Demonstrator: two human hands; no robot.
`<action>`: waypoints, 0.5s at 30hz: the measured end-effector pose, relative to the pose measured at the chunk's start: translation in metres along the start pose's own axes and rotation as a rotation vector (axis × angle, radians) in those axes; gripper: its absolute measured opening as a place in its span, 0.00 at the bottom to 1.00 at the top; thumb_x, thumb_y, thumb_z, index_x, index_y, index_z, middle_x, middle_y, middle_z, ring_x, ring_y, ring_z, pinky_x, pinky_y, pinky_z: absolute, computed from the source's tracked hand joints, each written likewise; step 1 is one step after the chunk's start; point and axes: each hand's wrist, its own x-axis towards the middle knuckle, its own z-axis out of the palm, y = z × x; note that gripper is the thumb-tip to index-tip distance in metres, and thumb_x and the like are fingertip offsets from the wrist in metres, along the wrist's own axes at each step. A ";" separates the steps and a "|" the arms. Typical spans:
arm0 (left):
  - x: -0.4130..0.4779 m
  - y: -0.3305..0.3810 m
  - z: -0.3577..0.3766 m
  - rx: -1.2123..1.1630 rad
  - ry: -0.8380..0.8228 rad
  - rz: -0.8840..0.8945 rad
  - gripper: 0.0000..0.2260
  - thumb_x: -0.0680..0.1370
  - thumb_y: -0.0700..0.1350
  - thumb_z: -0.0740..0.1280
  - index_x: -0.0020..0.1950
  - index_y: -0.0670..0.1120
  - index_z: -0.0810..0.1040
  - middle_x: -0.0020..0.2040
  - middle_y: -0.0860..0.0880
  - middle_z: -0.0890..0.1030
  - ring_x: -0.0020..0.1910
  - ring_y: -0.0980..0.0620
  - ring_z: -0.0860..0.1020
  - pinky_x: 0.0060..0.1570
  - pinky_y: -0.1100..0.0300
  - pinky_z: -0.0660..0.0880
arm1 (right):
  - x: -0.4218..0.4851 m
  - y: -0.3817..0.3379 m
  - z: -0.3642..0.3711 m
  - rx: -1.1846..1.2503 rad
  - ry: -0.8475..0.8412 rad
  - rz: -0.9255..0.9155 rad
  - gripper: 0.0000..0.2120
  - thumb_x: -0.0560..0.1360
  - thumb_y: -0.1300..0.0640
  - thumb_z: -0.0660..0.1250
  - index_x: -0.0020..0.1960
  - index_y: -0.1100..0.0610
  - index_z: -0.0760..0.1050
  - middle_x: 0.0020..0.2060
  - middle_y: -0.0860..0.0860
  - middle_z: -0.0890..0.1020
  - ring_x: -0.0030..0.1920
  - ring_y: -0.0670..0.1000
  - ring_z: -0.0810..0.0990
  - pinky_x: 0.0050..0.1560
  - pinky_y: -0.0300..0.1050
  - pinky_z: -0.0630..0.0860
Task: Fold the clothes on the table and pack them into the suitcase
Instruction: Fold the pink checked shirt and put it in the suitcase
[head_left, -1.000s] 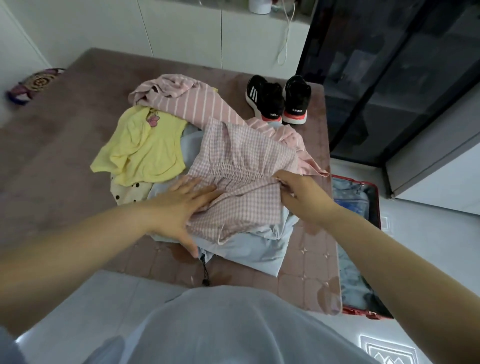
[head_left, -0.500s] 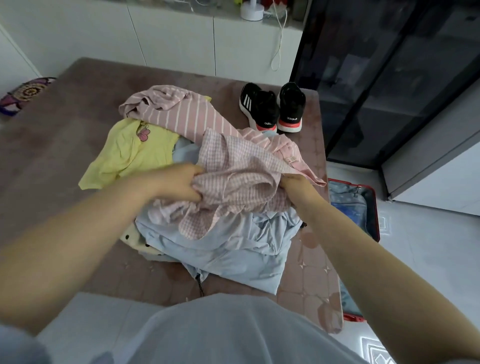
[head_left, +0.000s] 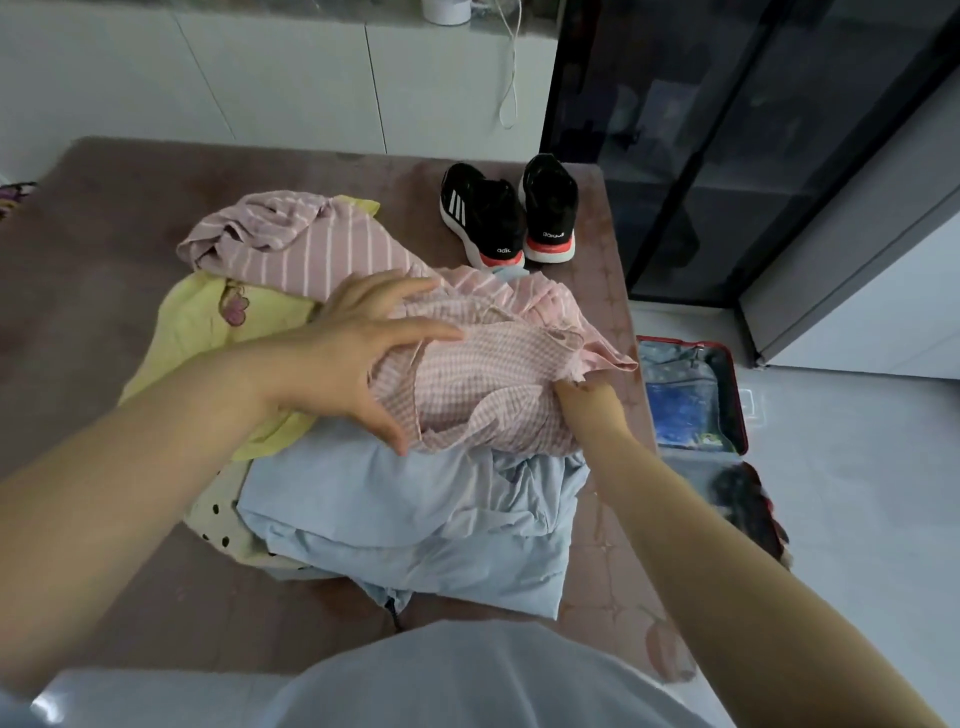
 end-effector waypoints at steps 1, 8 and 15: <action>-0.007 -0.004 0.006 0.041 0.038 0.035 0.44 0.51 0.74 0.68 0.64 0.77 0.54 0.73 0.64 0.41 0.70 0.63 0.34 0.68 0.55 0.35 | 0.003 0.001 0.001 0.009 0.008 0.004 0.11 0.77 0.54 0.59 0.50 0.63 0.72 0.45 0.58 0.76 0.46 0.56 0.73 0.47 0.46 0.67; -0.005 -0.018 0.037 0.138 0.412 0.126 0.17 0.66 0.56 0.71 0.53 0.52 0.79 0.72 0.46 0.63 0.72 0.43 0.56 0.68 0.40 0.59 | 0.006 0.005 0.006 0.001 0.028 0.047 0.16 0.78 0.56 0.59 0.33 0.61 0.68 0.28 0.53 0.69 0.32 0.52 0.67 0.38 0.43 0.64; 0.057 -0.037 0.037 -0.268 0.559 -0.504 0.17 0.78 0.48 0.63 0.29 0.49 0.66 0.28 0.51 0.68 0.36 0.45 0.69 0.35 0.56 0.58 | -0.001 0.019 0.008 -0.106 0.064 -0.014 0.16 0.79 0.54 0.57 0.49 0.67 0.75 0.36 0.57 0.77 0.37 0.54 0.73 0.38 0.42 0.67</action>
